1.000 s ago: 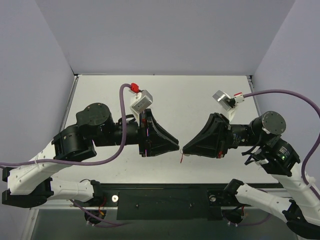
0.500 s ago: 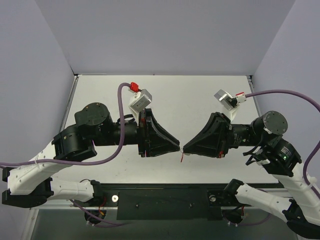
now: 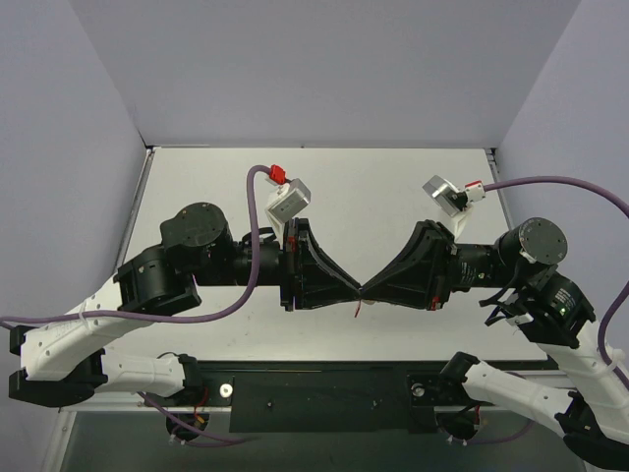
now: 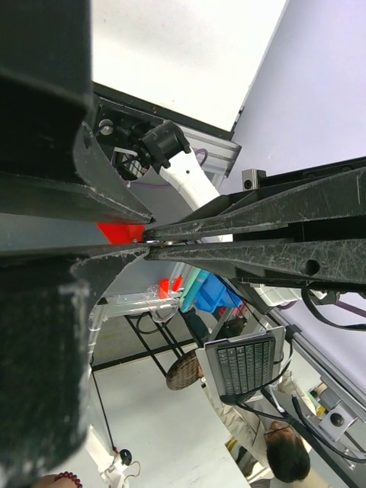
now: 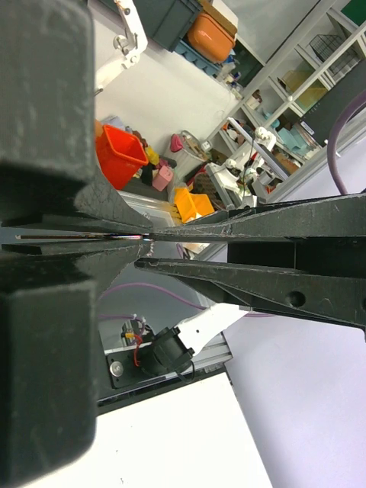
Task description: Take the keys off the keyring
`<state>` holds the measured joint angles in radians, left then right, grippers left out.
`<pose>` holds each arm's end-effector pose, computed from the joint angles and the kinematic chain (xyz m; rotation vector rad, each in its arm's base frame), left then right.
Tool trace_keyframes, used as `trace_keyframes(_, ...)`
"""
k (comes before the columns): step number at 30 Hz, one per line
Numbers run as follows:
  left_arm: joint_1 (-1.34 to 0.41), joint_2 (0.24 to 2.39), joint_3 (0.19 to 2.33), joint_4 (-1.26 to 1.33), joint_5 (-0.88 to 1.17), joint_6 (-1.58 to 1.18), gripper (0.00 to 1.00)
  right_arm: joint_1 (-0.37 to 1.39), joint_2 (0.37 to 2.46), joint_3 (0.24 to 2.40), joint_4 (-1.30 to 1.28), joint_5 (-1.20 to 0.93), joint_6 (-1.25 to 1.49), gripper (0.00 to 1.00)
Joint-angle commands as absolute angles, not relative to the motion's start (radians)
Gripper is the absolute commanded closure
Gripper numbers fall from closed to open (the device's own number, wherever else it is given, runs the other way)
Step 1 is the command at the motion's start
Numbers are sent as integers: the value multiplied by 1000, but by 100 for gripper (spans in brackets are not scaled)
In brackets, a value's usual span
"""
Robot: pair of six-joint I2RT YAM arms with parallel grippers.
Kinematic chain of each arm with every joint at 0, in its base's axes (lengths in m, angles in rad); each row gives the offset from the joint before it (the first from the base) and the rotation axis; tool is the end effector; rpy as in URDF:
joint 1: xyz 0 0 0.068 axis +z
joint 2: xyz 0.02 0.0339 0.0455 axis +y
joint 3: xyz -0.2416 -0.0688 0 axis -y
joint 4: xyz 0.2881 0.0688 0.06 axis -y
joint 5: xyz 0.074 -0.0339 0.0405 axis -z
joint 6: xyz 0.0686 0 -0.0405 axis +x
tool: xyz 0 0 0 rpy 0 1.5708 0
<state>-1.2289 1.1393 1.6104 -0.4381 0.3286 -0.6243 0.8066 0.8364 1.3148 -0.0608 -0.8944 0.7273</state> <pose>0.0755 -0.2781 0.5218 0.8257 1.6175 -1.6575 0.0950 0.1764 0.5261 -0.9745 1.2172 1.7724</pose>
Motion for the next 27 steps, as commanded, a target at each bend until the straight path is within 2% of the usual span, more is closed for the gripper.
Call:
trace_keyframes(1,-1227,1144,1625,-371,351,-635,76,813,838,1347,-23,-894,712,100)
trace_keyframes(5,-1227,1157,1623,-364,362,-644,86,815,838,1345,-21,-894,713,100)
trace_keyframes(7,-1229,1161,1629,-368,361,-652,100,816,835,1344,-20,-888,715,100)
trace_keyframes(13,-1259,1151,1619,-333,243,-666,100,822,795,1312,-14,-786,706,100)
trace_keyframes(22,-1476,1155,1513,-160,-267,-614,100,827,744,1221,64,-482,727,100)
trace_keyframes(27,-1577,1164,1444,61,-506,-592,100,844,709,1086,220,-292,802,100)
